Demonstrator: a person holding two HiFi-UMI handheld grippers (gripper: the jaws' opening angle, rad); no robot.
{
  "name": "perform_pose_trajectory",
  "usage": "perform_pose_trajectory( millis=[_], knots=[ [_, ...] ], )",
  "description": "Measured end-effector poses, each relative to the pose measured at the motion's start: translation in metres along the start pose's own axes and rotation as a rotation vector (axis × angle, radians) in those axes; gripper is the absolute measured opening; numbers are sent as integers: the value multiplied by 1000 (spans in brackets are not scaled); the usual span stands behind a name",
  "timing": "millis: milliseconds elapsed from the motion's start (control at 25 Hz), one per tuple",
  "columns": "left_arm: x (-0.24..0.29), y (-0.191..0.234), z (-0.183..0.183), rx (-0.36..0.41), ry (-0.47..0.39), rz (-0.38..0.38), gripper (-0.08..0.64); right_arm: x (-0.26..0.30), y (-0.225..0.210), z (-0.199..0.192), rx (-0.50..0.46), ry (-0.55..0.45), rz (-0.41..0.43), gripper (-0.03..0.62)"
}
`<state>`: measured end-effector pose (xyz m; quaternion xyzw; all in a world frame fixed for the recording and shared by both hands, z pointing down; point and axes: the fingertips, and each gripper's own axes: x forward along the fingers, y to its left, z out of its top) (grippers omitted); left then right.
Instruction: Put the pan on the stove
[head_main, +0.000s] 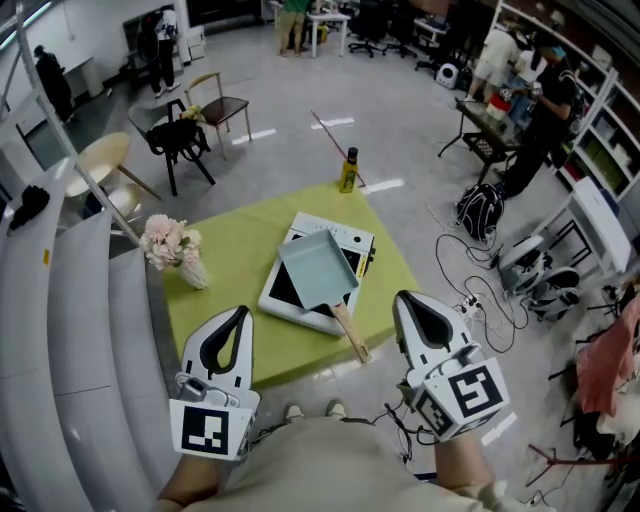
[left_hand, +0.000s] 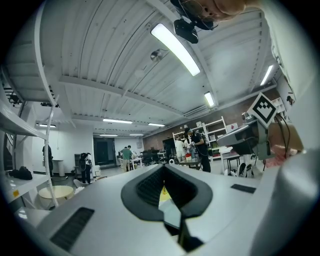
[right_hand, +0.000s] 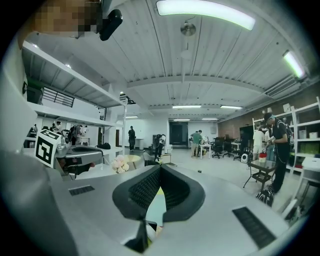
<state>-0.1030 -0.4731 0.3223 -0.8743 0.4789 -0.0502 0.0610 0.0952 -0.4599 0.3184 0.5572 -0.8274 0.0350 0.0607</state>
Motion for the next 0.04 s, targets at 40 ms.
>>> perform_pose_trajectory(
  millis=[40],
  knots=[
    [0,1,0,-1,-1,-1,6,1,1,0,-4,2,-1,5]
  ],
)
